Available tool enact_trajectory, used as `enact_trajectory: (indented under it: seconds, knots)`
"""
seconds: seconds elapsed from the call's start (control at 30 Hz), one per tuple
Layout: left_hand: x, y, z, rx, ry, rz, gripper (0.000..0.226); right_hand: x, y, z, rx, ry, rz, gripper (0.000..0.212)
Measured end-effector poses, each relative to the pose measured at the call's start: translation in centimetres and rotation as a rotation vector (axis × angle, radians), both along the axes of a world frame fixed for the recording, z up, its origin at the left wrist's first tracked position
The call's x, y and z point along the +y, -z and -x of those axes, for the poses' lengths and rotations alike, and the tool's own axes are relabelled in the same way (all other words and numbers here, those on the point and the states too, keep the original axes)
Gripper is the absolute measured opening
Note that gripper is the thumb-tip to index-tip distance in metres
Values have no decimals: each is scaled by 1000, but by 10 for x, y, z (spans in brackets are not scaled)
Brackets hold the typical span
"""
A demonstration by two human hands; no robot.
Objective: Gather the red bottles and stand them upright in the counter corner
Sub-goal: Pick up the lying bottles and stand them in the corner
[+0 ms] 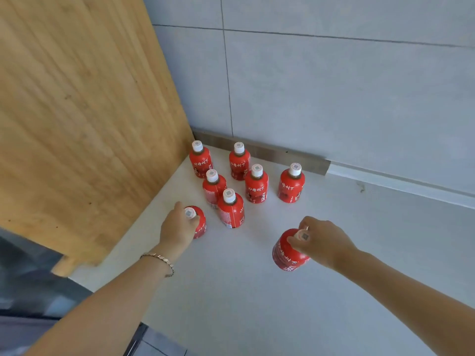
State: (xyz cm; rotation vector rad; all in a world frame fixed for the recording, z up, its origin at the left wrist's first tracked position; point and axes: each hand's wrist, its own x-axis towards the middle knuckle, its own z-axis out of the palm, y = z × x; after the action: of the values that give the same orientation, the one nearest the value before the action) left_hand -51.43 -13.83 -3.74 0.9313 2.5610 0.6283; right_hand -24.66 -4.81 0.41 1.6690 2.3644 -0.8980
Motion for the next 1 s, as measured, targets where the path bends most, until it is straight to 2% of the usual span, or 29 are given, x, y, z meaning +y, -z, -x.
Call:
enact_trajectory:
  seconds: [0.2, 0.3, 0.37, 0.4, 0.47, 0.57, 0.67, 0.77, 0.83, 0.93, 1.0]
  knots:
    - [9, 8, 33, -74, -7, -9, 34, 4, 14, 49, -11, 2, 6, 36]
    - [-1, 7, 22, -145, -7, -59, 50, 16, 22, 73, 18, 32, 14, 36]
    - [-13, 8, 9, -105, 46, -72, 59, 23, 28, 85, 23, 42, 5, 37]
    - [-19, 8, 3, -73, 105, -59, 56, 25, 29, 89, 25, 40, 1, 38]
    - [-27, 9, -9, -56, 253, 15, 38, 30, 31, 94, 30, 40, 8, 40]
    - [-25, 9, -31, -154, 442, 194, 24, 36, 29, 89, 30, 0, 34, 42]
    - [-6, 5, -63, -212, 588, 303, 19, 37, 22, 56, 4, -73, 81, 43]
    - [26, 0, -108, -186, 719, 345, 22, 38, 17, -8, -42, -108, 214, 36]
    - [51, -5, -146, -165, 809, 348, 20, 40, 15, -63, -77, -36, 260, 34]
    - [91, -13, -212, -112, 931, 349, 3, 42, 12, -156, -117, 124, 270, 32]
    - [116, -18, -262, -84, 1009, 343, 4, 43, 7, -223, -135, 231, 253, 31]
